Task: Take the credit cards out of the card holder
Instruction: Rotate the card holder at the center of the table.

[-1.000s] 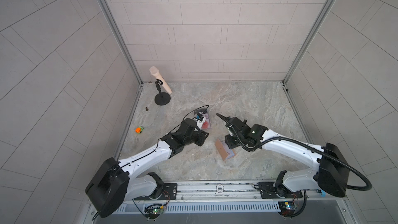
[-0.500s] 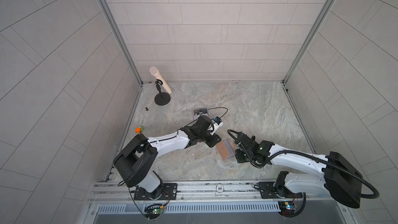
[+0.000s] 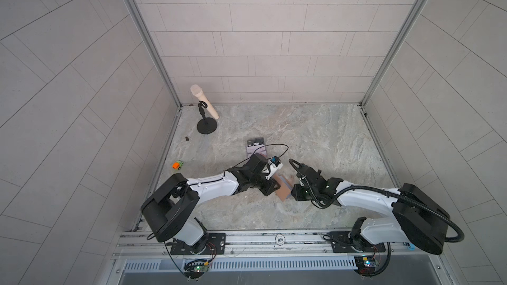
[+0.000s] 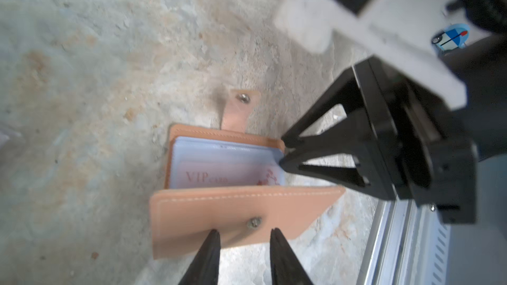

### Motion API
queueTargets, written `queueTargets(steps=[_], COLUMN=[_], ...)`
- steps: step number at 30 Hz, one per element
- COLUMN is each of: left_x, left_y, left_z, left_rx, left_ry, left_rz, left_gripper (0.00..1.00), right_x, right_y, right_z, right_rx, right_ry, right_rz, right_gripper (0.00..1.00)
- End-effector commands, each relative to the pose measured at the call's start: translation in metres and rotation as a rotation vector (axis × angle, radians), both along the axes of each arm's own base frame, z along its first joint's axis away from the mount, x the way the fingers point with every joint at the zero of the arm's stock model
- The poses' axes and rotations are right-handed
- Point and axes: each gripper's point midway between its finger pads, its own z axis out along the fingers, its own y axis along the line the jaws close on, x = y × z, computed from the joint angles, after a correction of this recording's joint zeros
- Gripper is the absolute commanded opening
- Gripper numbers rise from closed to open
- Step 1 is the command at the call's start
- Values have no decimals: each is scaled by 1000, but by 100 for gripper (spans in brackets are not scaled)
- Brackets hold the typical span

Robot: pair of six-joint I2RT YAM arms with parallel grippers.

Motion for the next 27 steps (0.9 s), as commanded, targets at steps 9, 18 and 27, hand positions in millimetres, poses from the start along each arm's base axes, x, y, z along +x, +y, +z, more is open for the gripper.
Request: queueTargets(steps=[9,18,27], left_x=[9,40,28], left_y=[44,117,115], left_z=[15,19,6], left_rx=[-7,40,52], left_ry=[-69,-126,-83], left_rz=[242,582,532], left_gripper=[36,35,36], right_x=[35,60,67], right_y=[8,44,71], right_z=[-27,-24,1], right_rx=[-76,-59,-114], right_ry=[84,100,56], right_rz=[66,154,318], right_gripper=[27,27,27])
